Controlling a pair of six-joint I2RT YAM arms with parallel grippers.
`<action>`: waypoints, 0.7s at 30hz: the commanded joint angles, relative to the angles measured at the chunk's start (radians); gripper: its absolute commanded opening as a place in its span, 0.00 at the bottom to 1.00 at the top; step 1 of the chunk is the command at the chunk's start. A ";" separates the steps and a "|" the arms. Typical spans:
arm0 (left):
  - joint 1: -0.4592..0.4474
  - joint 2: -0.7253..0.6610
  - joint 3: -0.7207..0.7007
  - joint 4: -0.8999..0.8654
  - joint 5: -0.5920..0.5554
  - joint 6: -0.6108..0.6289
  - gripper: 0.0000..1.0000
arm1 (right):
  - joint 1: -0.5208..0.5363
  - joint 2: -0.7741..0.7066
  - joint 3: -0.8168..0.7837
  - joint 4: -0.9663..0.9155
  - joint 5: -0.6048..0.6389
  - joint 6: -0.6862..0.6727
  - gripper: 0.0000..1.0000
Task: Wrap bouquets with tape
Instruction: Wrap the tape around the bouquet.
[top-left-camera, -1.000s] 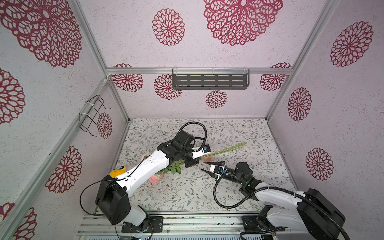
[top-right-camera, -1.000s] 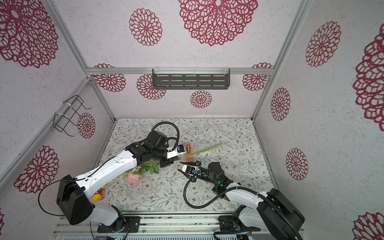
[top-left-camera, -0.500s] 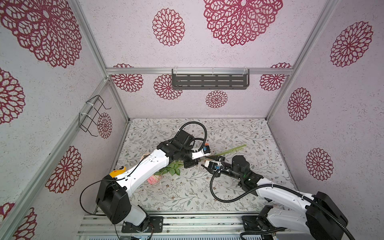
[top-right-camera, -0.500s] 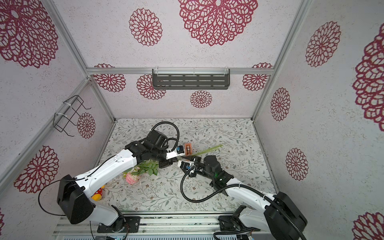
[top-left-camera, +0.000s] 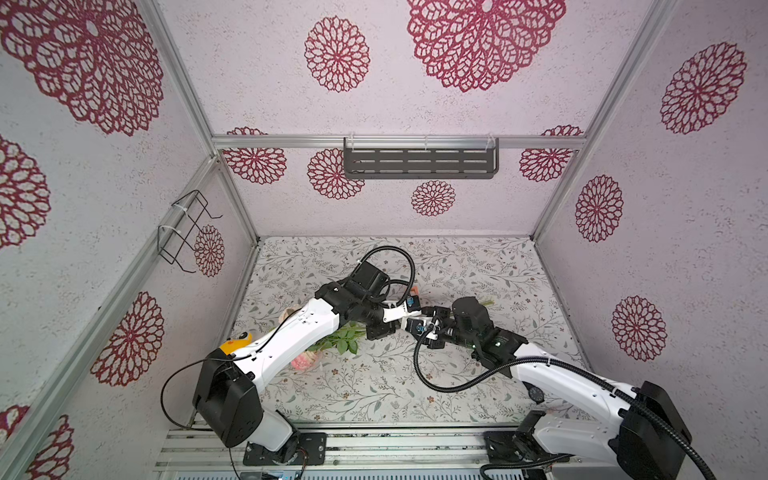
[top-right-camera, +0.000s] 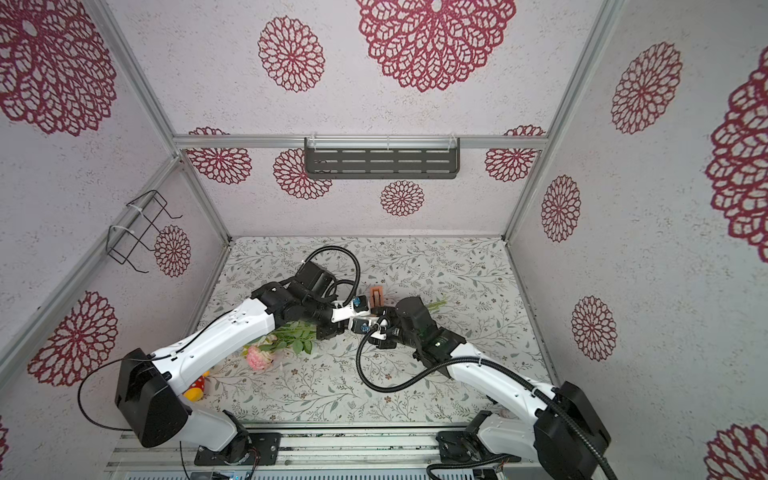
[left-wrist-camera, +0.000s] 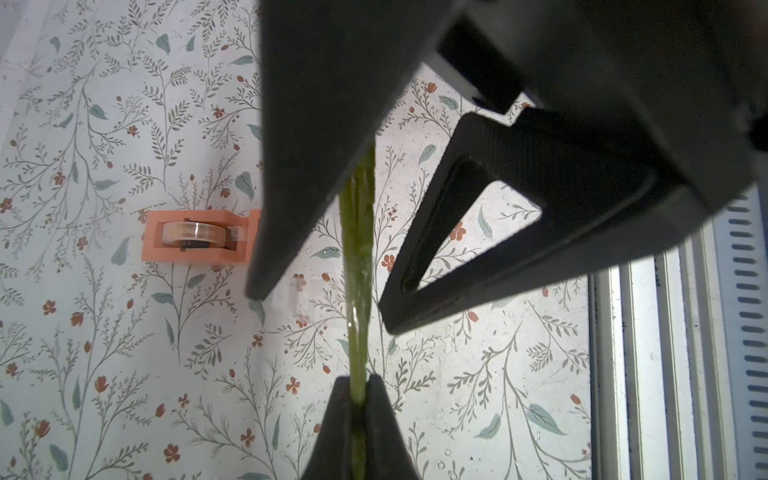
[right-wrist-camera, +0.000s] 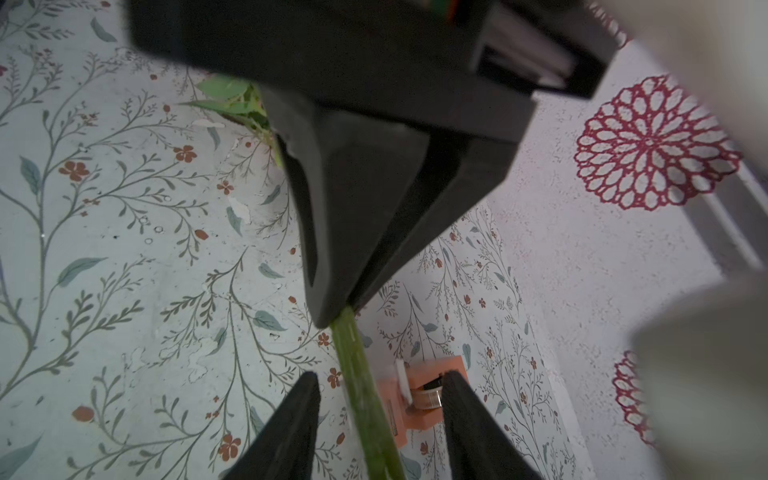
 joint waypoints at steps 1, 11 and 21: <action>-0.005 -0.004 0.043 -0.009 0.030 0.025 0.00 | 0.006 0.003 0.029 -0.143 0.027 -0.105 0.50; -0.002 0.031 0.087 -0.049 0.024 0.026 0.00 | 0.043 0.031 0.083 -0.232 0.088 -0.191 0.43; 0.003 0.047 0.103 -0.071 0.044 0.036 0.00 | 0.064 0.009 0.107 -0.218 0.180 -0.213 0.56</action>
